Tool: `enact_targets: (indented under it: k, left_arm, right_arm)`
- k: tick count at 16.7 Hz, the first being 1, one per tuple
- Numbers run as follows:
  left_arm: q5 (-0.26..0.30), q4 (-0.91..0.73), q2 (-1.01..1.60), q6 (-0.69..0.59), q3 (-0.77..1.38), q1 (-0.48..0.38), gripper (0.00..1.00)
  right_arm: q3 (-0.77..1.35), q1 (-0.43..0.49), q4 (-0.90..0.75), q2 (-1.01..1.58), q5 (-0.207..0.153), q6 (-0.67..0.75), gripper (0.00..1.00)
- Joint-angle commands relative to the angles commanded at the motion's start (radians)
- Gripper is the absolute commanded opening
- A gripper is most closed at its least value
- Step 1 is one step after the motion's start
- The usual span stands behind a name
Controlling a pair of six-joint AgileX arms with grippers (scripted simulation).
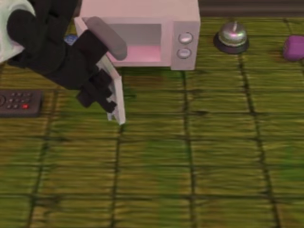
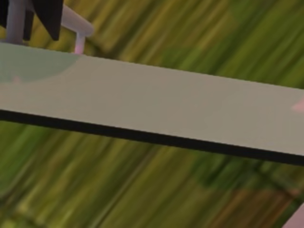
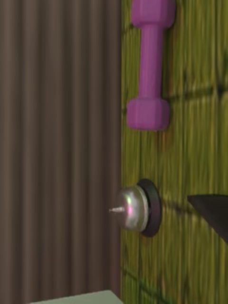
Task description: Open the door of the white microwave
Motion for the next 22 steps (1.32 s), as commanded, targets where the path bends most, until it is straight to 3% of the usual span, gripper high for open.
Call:
enact_targets:
  k: [22]
  left_arm:
    - [0.018,-0.011,-0.002,0.032,0.002,0.009,0.00]
  right_arm:
    - [0.000,0.000,0.000,0.000,0.000,0.000,1.00]
